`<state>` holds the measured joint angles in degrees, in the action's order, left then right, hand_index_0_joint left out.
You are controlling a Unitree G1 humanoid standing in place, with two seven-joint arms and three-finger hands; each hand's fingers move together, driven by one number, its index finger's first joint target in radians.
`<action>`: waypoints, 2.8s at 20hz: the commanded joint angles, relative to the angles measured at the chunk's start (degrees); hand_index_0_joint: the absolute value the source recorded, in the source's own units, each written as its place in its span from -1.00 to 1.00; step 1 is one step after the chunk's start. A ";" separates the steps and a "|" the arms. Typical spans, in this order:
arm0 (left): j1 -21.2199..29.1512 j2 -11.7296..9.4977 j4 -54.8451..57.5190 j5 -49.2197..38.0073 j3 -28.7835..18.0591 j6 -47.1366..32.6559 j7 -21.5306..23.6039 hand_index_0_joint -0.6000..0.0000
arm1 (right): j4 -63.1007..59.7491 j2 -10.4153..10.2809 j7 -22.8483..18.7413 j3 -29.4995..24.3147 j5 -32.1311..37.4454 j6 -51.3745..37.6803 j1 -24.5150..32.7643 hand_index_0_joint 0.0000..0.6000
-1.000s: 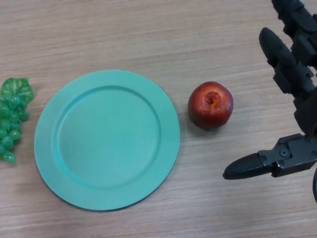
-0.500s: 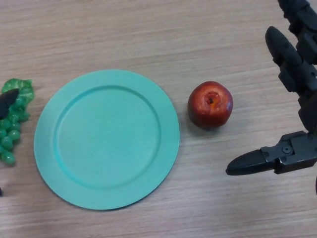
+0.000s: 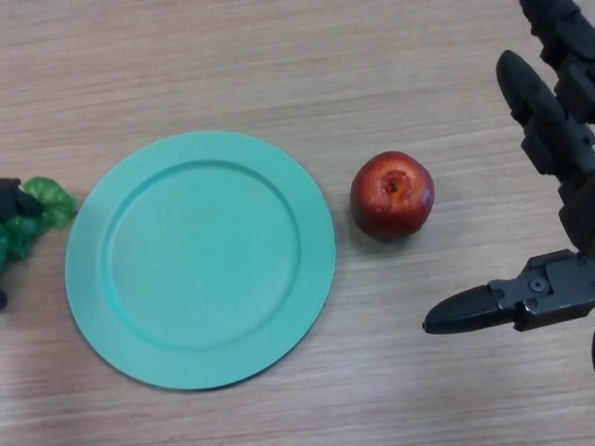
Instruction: Pick up the green grapes and place it on the plate
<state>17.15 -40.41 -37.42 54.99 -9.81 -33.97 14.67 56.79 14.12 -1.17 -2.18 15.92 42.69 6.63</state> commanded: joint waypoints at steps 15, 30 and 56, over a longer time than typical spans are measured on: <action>-9.81 2.23 61.20 -24.80 -25.31 15.35 -27.46 -1.00 | 3.21 9.44 -11.23 0.06 12.12 -9.90 1.15 -1.00; -11.00 11.86 78.19 -35.06 -20.29 23.01 -45.47 1.00 | 3.21 7.68 -8.83 0.30 9.01 -9.65 0.61 -1.00; -17.74 19.60 82.73 -87.26 -22.67 58.00 -22.21 1.00 | 1.89 0.59 -3.06 -0.14 2.16 0.11 10.07 -1.00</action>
<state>-1.39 -18.49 41.92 -29.84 -27.98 29.59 -8.21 56.49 14.37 -4.40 -0.92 19.41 47.93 14.52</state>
